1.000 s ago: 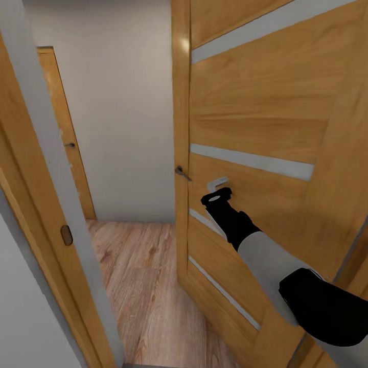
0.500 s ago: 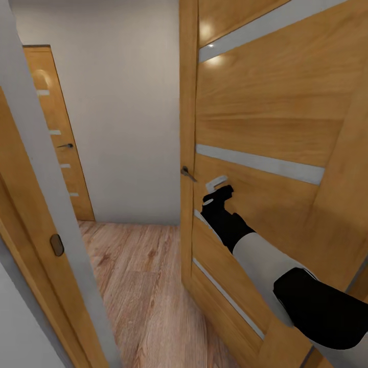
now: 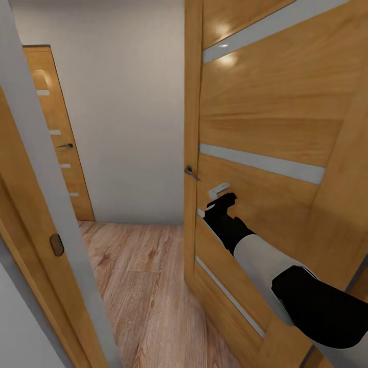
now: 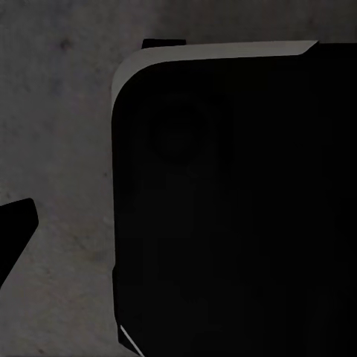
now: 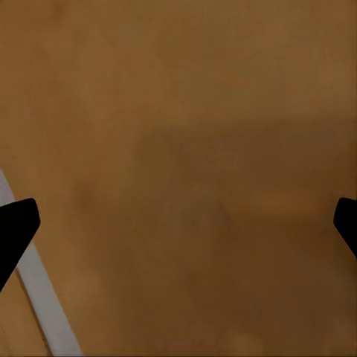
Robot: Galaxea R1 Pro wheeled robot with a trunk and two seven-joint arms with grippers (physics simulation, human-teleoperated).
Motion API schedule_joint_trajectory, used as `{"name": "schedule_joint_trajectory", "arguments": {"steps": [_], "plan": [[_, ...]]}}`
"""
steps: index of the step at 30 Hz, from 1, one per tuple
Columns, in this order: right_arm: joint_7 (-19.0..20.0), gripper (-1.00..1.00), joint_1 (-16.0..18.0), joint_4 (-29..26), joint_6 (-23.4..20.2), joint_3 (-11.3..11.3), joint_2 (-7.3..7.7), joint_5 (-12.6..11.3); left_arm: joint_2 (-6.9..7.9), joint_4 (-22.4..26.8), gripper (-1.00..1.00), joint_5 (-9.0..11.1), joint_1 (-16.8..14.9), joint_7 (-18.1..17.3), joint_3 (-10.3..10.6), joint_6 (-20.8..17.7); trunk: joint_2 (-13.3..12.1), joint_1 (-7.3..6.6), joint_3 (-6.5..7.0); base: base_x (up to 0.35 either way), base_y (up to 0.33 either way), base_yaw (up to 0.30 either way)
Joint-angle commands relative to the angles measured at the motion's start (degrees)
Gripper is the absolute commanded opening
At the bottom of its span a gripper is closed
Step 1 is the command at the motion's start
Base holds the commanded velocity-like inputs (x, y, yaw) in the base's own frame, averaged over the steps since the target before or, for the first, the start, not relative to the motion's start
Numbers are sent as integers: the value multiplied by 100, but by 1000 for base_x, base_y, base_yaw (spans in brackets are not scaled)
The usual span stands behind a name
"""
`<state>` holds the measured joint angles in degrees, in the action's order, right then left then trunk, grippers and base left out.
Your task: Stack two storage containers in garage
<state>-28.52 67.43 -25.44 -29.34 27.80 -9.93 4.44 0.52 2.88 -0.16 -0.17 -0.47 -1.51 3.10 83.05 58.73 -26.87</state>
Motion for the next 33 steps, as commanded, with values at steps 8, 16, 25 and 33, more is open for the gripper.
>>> {"name": "schedule_joint_trajectory", "arguments": {"steps": [8,16,25,33], "plan": [[-24,100,7,-68,-103,-11,280,-143,1,2,100,0,0,-2,-16,16,3,0,-6,0,0,0],[-39,100,7,-127,-116,-19,203,-137,-6,2,100,7,0,10,-16,15,3,0,-6,0,0,0],[13,100,7,-164,-99,3,-7,-66,-5,2,100,-12,0,-10,-8,-1,3,0,-6,160,0,0],[9,100,7,-167,-123,14,-7,-50,-7,2,100,-18,0,-6,-7,-3,3,0,-6,313,0,0]]}}
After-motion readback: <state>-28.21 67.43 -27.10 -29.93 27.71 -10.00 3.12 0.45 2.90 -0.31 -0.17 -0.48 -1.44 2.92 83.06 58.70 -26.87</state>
